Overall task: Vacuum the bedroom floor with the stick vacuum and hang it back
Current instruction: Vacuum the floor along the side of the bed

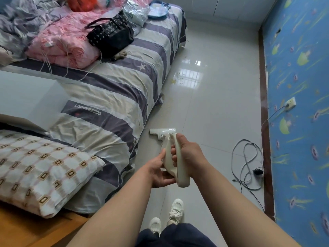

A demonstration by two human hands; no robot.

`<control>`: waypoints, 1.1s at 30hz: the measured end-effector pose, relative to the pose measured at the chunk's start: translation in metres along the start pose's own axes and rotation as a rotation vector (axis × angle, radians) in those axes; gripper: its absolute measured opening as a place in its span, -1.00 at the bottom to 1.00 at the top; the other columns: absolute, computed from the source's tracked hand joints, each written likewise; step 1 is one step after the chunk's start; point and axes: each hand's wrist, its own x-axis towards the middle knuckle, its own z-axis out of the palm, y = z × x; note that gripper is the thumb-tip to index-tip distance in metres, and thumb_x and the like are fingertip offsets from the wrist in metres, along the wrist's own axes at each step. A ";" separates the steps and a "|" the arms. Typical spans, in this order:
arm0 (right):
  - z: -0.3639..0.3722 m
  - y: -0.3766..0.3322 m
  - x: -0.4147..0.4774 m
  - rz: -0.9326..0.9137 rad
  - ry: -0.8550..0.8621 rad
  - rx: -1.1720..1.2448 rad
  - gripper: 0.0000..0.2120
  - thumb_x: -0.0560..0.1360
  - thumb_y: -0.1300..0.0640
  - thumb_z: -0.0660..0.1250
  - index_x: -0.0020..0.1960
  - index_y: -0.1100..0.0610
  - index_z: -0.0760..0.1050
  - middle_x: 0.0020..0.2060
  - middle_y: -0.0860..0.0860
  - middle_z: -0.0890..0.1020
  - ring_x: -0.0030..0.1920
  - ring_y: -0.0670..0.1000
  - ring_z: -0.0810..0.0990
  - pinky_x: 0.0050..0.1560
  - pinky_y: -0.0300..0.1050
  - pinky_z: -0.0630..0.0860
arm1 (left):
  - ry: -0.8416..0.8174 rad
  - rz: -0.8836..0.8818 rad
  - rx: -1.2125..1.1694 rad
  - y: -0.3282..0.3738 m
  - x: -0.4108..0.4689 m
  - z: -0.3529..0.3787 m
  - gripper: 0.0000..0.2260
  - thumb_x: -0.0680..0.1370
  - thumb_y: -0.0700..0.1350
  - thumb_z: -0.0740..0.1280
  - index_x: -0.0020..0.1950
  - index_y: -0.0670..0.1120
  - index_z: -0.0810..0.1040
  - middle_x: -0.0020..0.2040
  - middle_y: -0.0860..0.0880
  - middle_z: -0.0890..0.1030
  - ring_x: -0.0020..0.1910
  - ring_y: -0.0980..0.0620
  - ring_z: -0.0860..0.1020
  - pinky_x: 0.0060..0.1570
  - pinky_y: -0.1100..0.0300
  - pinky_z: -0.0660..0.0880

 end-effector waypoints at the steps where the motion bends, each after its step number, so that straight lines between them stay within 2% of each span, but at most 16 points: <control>1: -0.001 -0.004 0.004 0.001 0.000 0.000 -0.57 0.60 -0.10 0.27 -0.24 0.22 0.52 -0.50 0.04 0.53 -0.54 0.00 0.44 -0.44 -0.16 0.38 | 0.000 0.003 -0.001 0.003 0.002 0.003 -0.45 0.52 0.29 0.29 0.03 -0.23 0.53 -0.16 -0.22 0.60 -0.16 -0.17 0.63 -0.18 -0.08 0.62; 4: -0.001 -0.015 0.011 0.000 -0.014 0.024 -0.58 0.61 -0.08 0.27 -0.25 0.23 0.51 -0.50 0.05 0.51 -0.55 0.00 0.43 -0.49 -0.20 0.38 | 0.001 0.016 -0.016 0.014 0.007 0.009 -0.44 0.51 0.30 0.30 0.02 -0.24 0.54 -0.15 -0.22 0.60 -0.16 -0.17 0.63 -0.28 -0.04 0.64; 9: 0.002 -0.028 0.022 -0.008 -0.024 0.017 -0.58 0.62 -0.07 0.26 -0.26 0.22 0.50 -0.51 0.05 0.50 -0.56 -0.01 0.41 -0.48 -0.20 0.38 | 0.000 0.021 -0.035 0.027 0.012 0.015 -0.44 0.51 0.30 0.29 0.04 -0.23 0.54 -0.14 -0.22 0.59 -0.16 -0.16 0.62 -0.22 -0.06 0.61; 15: 0.009 -0.041 0.035 0.013 -0.043 -0.001 -0.58 0.61 -0.09 0.27 -0.22 0.23 0.52 -0.48 0.05 0.52 -0.54 0.00 0.44 -0.45 -0.18 0.40 | -0.011 0.015 -0.046 0.046 0.014 0.014 -0.42 0.50 0.31 0.30 0.08 -0.23 0.55 -0.12 -0.23 0.60 -0.15 -0.18 0.63 -0.33 -0.04 0.65; 21: 0.023 -0.062 0.045 0.047 -0.072 0.074 -0.59 0.62 -0.09 0.25 -0.22 0.21 0.48 -0.50 0.03 0.47 -0.57 -0.03 0.38 -0.51 -0.24 0.35 | -0.062 -0.010 -0.040 0.076 0.016 0.014 -0.46 0.53 0.29 0.29 0.01 -0.24 0.54 -0.13 -0.21 0.58 -0.14 -0.16 0.61 -0.14 -0.09 0.60; 25: 0.035 -0.075 0.054 0.063 -0.058 0.077 -0.59 0.62 -0.10 0.25 -0.20 0.22 0.49 -0.49 0.03 0.48 -0.56 -0.03 0.39 -0.51 -0.21 0.36 | -0.082 -0.029 -0.044 0.097 0.017 0.009 -0.45 0.52 0.28 0.33 0.01 -0.25 0.54 -0.13 -0.23 0.59 -0.15 -0.17 0.62 -0.18 -0.07 0.64; 28: 0.047 -0.083 0.062 0.065 -0.048 0.084 -0.60 0.62 -0.10 0.26 -0.19 0.22 0.49 -0.49 0.03 0.49 -0.56 -0.03 0.39 -0.51 -0.21 0.36 | -0.097 -0.029 -0.012 0.116 0.018 0.004 -0.47 0.51 0.26 0.35 0.04 -0.25 0.54 -0.09 -0.23 0.59 -0.09 -0.19 0.61 -0.09 -0.11 0.60; 33: 0.062 -0.092 0.076 0.075 -0.036 0.119 -0.59 0.61 -0.12 0.26 -0.17 0.21 0.49 -0.49 0.02 0.48 -0.57 -0.04 0.39 -0.54 -0.22 0.35 | -0.126 -0.042 0.039 0.141 0.019 -0.003 -0.49 0.51 0.25 0.35 -0.01 -0.24 0.55 -0.08 -0.22 0.60 -0.04 -0.19 0.61 -0.02 -0.14 0.58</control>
